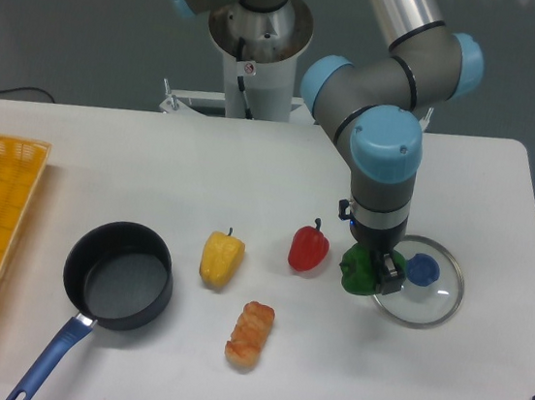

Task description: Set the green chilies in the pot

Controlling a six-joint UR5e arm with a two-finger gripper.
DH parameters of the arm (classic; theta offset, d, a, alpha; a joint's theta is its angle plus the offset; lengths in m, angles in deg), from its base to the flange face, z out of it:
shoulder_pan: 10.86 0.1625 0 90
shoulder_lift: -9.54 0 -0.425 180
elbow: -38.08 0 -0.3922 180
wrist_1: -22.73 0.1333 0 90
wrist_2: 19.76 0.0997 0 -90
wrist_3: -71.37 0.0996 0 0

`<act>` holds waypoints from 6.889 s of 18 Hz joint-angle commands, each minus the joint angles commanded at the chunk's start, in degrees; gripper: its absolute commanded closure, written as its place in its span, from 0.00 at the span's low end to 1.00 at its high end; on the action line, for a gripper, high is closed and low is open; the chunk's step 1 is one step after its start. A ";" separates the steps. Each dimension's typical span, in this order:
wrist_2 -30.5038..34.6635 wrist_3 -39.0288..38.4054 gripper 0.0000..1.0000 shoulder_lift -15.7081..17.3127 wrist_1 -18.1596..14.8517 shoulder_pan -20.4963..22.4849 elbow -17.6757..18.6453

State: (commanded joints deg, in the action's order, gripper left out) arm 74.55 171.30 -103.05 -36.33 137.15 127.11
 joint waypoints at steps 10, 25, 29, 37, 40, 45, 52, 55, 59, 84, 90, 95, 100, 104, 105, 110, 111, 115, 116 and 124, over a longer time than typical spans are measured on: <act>0.09 -3.51 0.56 1.67 -0.61 -1.84 1.49; 0.44 -27.32 0.56 5.71 -2.90 -19.68 3.16; 0.44 -32.60 0.56 5.63 -2.90 -23.63 3.16; 0.70 -39.37 0.56 4.48 -2.90 -29.88 3.16; 0.97 -42.35 0.57 2.38 -2.55 -31.46 2.38; 3.60 -45.26 0.58 -1.22 -2.37 -33.84 0.88; 4.39 -46.76 0.58 -4.21 -2.20 -34.63 -0.35; 4.22 -46.85 0.58 -4.92 -2.11 -35.15 -0.35; 4.13 -47.02 0.57 -5.71 -1.14 -35.33 -0.35; 4.13 -43.16 0.00 -4.75 0.18 -34.28 -0.97; 6.84 -43.24 0.00 -3.34 0.18 -33.75 -0.61; 11.51 -43.86 0.00 -0.62 -0.09 -29.54 -0.44; 10.11 -43.33 0.00 0.87 -0.26 -23.91 -0.88; 8.09 -41.49 0.00 1.75 -0.61 -20.22 -0.96; 6.95 -41.40 0.00 2.19 -0.70 -19.43 -0.36; -3.41 -33.88 0.00 2.29 -1.32 -11.89 0.52; -4.56 -30.27 0.00 2.37 -1.41 -10.13 0.61; -4.48 -25.93 0.00 2.29 -2.81 -6.43 0.61; -4.48 -25.06 0.00 2.20 -3.42 -5.46 0.70; -3.52 -19.78 0.00 2.02 -7.73 -0.09 0.62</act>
State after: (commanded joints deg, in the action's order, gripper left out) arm 71.02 151.52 -101.03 -44.07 137.06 127.72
